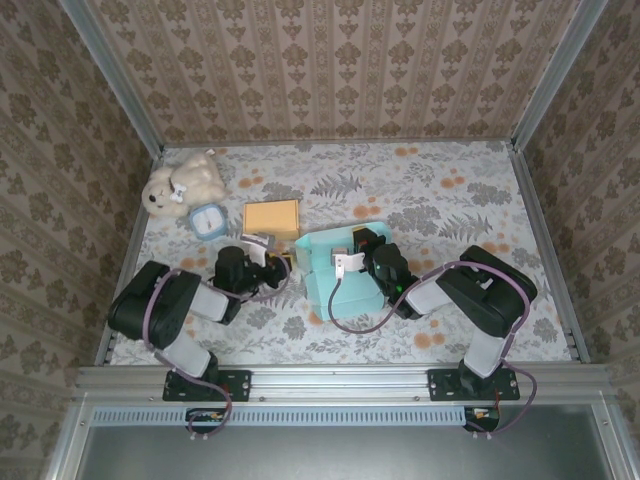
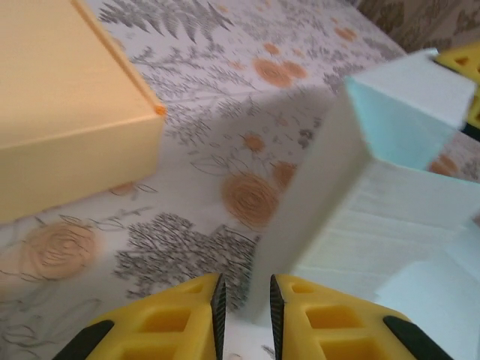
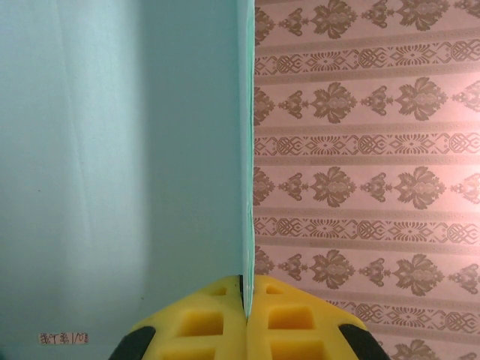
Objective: Fold the paper box
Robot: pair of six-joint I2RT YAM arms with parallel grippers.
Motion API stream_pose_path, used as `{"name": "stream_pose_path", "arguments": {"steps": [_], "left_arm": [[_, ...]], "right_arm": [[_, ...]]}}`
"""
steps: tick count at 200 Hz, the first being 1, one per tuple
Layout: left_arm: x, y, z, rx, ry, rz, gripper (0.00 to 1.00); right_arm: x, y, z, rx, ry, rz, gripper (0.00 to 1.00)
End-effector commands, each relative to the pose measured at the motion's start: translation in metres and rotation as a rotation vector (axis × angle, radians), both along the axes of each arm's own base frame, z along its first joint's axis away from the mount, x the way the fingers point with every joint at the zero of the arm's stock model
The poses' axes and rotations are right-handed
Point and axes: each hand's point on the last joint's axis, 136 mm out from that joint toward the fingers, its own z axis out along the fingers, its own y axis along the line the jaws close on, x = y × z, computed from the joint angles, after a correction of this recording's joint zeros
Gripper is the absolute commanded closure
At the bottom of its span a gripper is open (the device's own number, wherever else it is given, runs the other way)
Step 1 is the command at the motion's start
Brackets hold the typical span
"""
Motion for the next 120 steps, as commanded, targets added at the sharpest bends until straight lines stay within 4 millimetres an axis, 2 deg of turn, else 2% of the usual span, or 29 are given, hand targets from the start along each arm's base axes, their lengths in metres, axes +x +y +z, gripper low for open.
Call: {"name": "stream_pose_path", "arguments": {"steps": [1, 40, 92, 120], "left_arm": [[0.006, -0.013, 0.03, -0.139, -0.085, -0.118, 0.75], [-0.008, -0.029, 0.026, -0.099, -0.134, -0.217, 0.71], [0.002, -0.035, 0.016, -0.097, -0.113, -0.224, 0.69], [-0.007, -0.046, 0.017, -0.101, -0.111, -0.262, 0.69]], "right_arm": [[-0.009, 0.0, -0.016, -0.002, 0.068, 0.016, 1.0], [-0.008, -0.001, -0.018, -0.005, 0.076, 0.013, 1.0], [-0.006, -0.003, -0.025, -0.005, 0.094, 0.0, 1.0], [-0.006, -0.005, -0.025, -0.003, 0.097, -0.005, 1.0]]}}
